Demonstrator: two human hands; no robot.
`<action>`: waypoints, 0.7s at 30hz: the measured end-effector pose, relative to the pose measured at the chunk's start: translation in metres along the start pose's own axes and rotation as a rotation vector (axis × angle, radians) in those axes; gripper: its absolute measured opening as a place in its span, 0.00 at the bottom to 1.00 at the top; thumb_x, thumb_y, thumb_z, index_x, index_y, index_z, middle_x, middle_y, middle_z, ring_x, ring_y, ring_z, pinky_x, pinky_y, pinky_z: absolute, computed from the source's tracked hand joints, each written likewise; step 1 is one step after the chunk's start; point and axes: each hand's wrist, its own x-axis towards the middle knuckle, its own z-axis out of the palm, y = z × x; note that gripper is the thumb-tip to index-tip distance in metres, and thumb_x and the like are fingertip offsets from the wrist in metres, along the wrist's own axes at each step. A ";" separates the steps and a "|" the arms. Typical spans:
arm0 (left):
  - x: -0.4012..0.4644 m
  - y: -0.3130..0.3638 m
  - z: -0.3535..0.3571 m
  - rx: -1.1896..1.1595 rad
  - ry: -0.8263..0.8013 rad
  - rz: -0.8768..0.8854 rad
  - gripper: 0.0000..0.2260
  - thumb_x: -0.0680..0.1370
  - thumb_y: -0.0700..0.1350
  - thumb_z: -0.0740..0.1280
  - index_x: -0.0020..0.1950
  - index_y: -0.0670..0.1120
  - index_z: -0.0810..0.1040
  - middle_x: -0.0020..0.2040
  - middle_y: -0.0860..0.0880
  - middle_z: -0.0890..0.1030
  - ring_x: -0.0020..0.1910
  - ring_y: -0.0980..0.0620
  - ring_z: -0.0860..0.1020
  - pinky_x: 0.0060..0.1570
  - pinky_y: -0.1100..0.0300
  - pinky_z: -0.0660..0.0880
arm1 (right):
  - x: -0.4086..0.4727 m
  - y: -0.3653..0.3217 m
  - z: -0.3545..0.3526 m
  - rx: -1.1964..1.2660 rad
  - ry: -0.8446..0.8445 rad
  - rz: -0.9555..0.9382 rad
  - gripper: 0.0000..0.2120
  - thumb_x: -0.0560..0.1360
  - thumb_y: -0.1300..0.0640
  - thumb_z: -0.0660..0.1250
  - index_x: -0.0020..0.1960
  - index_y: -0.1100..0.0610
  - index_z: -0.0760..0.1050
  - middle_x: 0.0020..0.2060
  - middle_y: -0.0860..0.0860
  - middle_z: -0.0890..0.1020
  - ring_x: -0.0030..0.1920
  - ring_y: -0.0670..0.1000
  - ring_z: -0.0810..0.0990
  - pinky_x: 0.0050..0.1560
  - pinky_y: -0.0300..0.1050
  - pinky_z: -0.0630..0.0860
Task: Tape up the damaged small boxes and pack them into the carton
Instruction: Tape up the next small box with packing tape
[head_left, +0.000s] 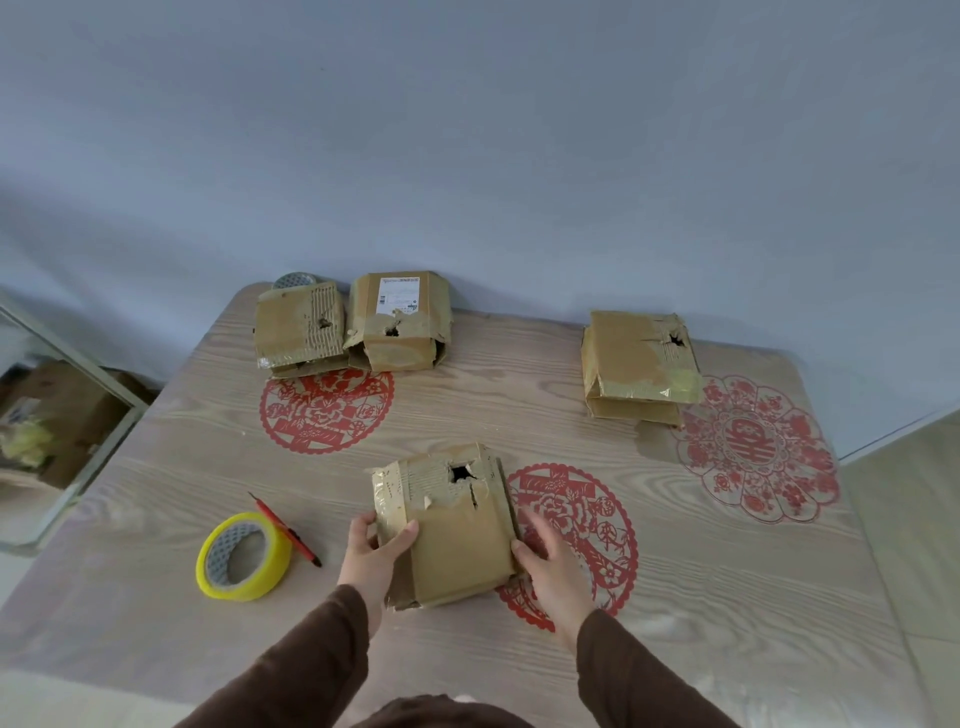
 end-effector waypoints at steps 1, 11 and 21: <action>-0.001 -0.001 0.002 0.016 0.017 0.015 0.24 0.76 0.48 0.74 0.68 0.53 0.67 0.64 0.47 0.76 0.56 0.42 0.79 0.48 0.40 0.81 | 0.001 -0.001 0.003 -0.006 -0.061 0.012 0.22 0.84 0.57 0.61 0.77 0.44 0.65 0.73 0.43 0.68 0.72 0.44 0.66 0.74 0.45 0.64; -0.005 -0.011 0.024 0.108 0.052 0.151 0.22 0.82 0.55 0.63 0.76 0.53 0.68 0.68 0.46 0.76 0.61 0.48 0.77 0.62 0.52 0.75 | 0.000 -0.005 0.030 0.117 -0.103 0.035 0.21 0.80 0.37 0.59 0.71 0.38 0.62 0.68 0.43 0.72 0.66 0.43 0.72 0.63 0.38 0.71; 0.000 -0.019 0.033 0.008 -0.135 0.046 0.25 0.83 0.62 0.54 0.80 0.61 0.57 0.77 0.54 0.68 0.74 0.50 0.69 0.75 0.46 0.64 | 0.009 -0.011 0.048 0.058 -0.071 0.039 0.27 0.83 0.37 0.51 0.80 0.43 0.55 0.77 0.44 0.61 0.73 0.44 0.61 0.74 0.44 0.58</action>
